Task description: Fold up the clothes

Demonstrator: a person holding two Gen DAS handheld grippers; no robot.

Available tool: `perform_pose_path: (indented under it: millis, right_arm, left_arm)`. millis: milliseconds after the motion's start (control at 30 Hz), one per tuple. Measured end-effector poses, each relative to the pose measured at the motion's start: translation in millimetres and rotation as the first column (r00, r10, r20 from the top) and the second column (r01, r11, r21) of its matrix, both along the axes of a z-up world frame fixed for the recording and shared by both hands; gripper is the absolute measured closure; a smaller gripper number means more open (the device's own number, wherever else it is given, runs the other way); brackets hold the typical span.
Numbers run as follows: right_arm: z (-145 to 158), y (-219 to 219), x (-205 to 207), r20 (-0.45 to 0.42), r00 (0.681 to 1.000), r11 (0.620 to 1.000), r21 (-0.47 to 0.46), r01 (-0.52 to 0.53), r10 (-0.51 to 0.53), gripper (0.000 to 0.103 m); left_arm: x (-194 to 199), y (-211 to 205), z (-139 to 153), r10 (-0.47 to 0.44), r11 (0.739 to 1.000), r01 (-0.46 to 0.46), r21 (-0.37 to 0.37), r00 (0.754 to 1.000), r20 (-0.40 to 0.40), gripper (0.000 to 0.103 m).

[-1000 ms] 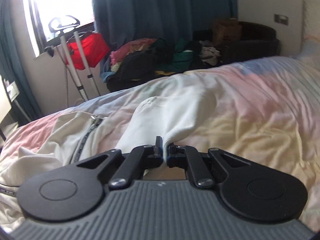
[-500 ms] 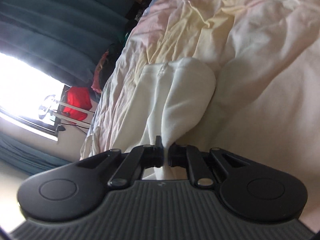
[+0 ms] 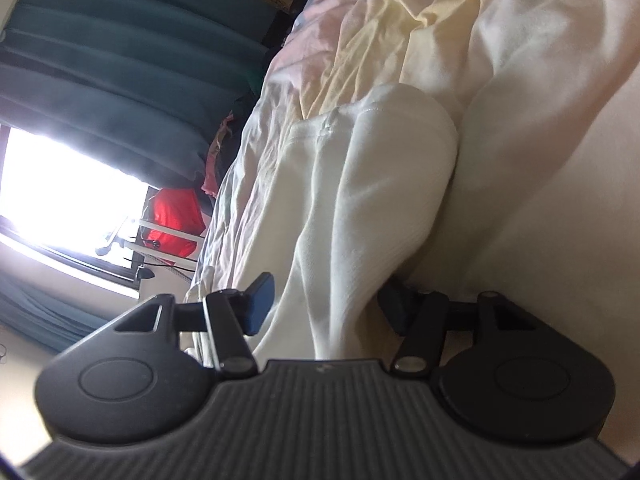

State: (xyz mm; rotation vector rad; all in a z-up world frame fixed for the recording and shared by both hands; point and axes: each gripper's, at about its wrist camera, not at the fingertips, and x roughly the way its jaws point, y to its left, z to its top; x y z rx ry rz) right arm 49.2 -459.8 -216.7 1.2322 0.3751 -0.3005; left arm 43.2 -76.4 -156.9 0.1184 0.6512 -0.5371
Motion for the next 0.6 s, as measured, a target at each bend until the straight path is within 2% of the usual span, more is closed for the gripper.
perform_pose_path:
  millis: [33, 67, 100, 167, 233, 367, 533, 600]
  right_arm:
    - [-0.9, -0.7, 0.3, -0.003, 1.000, 1.000, -0.005, 0.006, -0.006, 0.050]
    - [-2.1, -1.8, 0.9, -0.017, 1.000, 1.000, -0.019, 0.007, -0.007, 0.057]
    - [-3.3, -2.9, 1.6, -0.031, 0.999, 0.999, -0.034, 0.008, -0.009, 0.068]
    - [-5.7, -5.1, 2.8, -0.059, 0.998, 0.998, -0.062, 0.008, -0.012, 0.083]
    - [-8.2, -5.8, 2.2, -0.058, 0.998, 0.997, -0.074, 0.006, -0.010, 0.087]
    - [-7.3, -3.1, 2.6, -0.061, 0.998, 0.994, -0.107, 0.011, -0.017, 0.091]
    - [-5.7, -5.5, -0.5, -0.056, 0.998, 0.992, -0.126, 0.031, -0.039, 0.097]
    - [-5.5, -9.9, -2.7, -0.049, 0.997, 0.991, -0.121, 0.053, -0.059, 0.097]
  left_arm:
    - [-0.7, 0.3, -0.4, 0.000, 1.000, 0.000, 0.000, 1.000, 0.005, 0.088]
    - [-1.2, 0.3, -0.7, -0.001, 1.000, 0.001, -0.001, 1.000, 0.007, 0.087]
    - [-1.6, 0.1, -1.0, -0.003, 1.000, 0.003, -0.001, 1.000, 0.008, 0.086]
    - [-2.4, -0.3, -1.5, -0.006, 1.000, 0.006, -0.002, 1.000, 0.010, 0.084]
    - [-3.3, -0.7, -2.0, -0.009, 1.000, 0.009, -0.003, 1.000, 0.012, 0.080]
    - [-8.3, -5.3, -4.4, -0.035, 0.999, 0.035, 0.004, 0.999, 0.029, 0.057]
    - [-16.9, -12.7, -4.7, -0.068, 0.997, 0.066, 0.042, 0.996, 0.050, 0.042]
    - [-18.3, -11.9, -3.5, -0.069, 0.997, 0.067, 0.038, 0.997, 0.045, 0.031]
